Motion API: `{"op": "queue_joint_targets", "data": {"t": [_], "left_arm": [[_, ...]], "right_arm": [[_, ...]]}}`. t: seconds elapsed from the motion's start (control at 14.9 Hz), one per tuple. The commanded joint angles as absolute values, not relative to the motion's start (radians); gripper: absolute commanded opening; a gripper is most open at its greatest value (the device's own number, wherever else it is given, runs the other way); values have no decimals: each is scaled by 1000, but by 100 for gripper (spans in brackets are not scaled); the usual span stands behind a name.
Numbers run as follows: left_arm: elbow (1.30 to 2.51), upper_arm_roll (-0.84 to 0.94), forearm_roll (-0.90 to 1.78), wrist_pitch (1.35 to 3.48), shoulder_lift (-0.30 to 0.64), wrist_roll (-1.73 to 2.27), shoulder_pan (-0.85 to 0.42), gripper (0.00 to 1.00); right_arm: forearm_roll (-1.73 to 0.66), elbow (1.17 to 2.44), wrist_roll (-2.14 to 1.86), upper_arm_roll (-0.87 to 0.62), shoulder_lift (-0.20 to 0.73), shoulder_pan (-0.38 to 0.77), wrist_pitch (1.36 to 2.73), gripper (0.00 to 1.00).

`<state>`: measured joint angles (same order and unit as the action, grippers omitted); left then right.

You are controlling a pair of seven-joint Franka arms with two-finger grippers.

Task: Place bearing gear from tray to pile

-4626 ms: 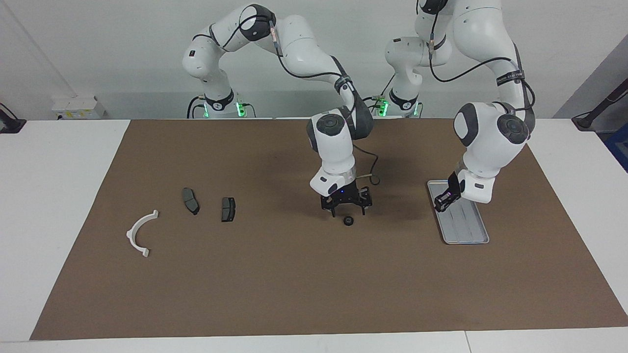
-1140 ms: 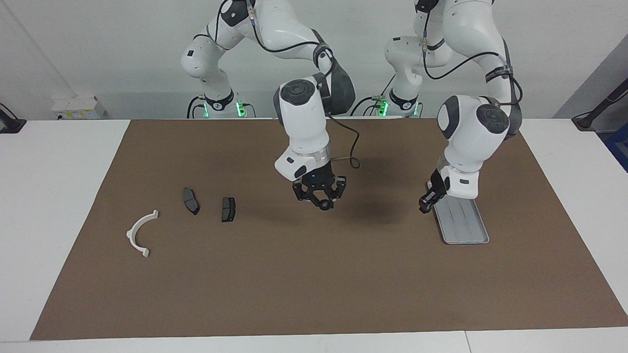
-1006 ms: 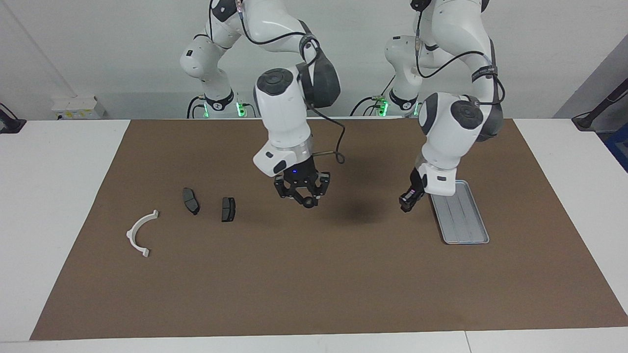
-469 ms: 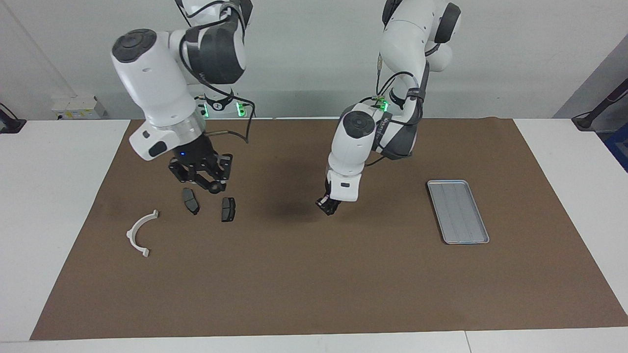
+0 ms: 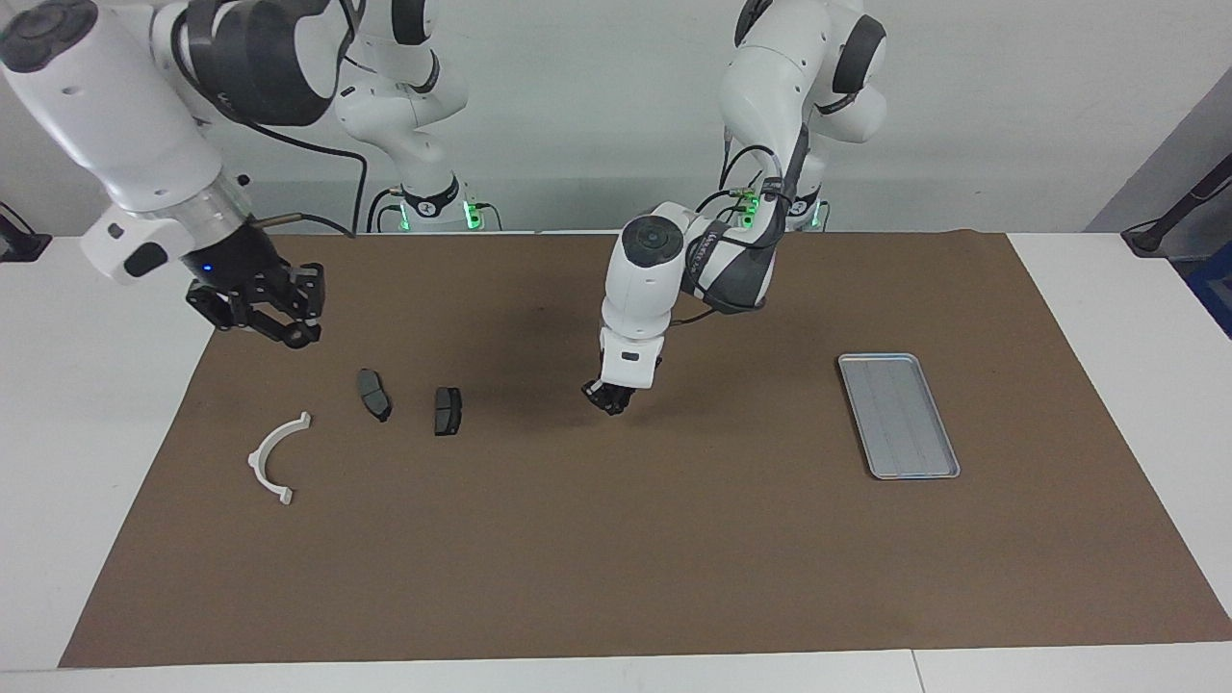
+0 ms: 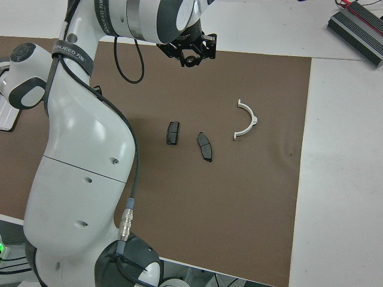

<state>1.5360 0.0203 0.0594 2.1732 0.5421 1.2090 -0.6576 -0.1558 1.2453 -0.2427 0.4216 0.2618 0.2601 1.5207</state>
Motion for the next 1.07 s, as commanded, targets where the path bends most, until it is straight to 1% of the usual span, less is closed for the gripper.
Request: {"op": "queue_joint_targets", "data": {"t": [0.0,0.13,0.2,0.34,0.47,0.8,1.01], "left_arm": [[1632,6,31,2227,509,1223,-670,0],[1644,6,31,2247,506,1223,-669,0],[1647,6,31,2249,506,1223,-669,0],[1676,6,20,2259,500,1223,-669,0],[1707,6,9,2286,489,1223,-669,0],[1739,6,8,2312,482,1223,-669,0],[1753,5,8,2326,480,1223,-667,0]], "right_arm": [[-81,1275,-259,229,233,97,1552,0],[-84,1310,-244,229,226,94,1558,0],[-86,1357,-226,229,213,94,1586,0],[-84,1528,-199,224,148,94,1707,0],[-81,1652,-181,219,112,95,1778,0],[-81,1790,-181,216,115,74,1908,0],[-81,1836,-187,186,120,35,1940,0]]}}
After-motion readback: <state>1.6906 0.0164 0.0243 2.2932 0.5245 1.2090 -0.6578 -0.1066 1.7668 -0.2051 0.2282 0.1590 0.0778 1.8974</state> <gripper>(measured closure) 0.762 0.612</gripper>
